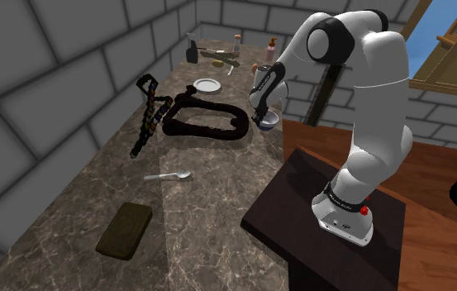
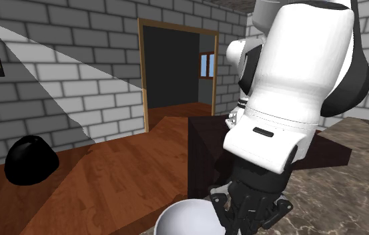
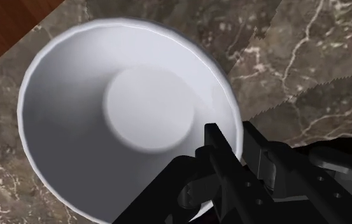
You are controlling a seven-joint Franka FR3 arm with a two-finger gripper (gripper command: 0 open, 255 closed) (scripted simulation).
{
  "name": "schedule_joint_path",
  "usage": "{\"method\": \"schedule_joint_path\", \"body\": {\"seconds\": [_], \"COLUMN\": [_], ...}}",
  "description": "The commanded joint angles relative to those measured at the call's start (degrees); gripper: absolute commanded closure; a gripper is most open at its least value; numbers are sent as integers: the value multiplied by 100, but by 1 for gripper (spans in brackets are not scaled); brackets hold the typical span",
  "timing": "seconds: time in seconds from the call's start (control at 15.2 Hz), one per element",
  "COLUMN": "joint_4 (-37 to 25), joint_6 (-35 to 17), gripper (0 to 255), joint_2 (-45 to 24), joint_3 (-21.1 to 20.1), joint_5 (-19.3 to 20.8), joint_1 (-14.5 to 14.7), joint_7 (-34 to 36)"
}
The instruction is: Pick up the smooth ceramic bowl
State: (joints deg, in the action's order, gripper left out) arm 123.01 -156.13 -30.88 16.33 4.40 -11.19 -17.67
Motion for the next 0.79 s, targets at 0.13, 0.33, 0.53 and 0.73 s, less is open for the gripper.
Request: {"method": "schedule_joint_path", "body": {"seconds": [0.13,0.33,0.53,0.73], "joint_4": [9,24,61,86], "joint_6": [2,132,304,482], "gripper": [255,255,255,255], "joint_2": [-8,139,351,558], "joint_3": [1,32,78,121], "joint_5": [-1,26,69,114], "joint_1": [0,24,63,101], "joint_7": [3,-2,-2,0]}}
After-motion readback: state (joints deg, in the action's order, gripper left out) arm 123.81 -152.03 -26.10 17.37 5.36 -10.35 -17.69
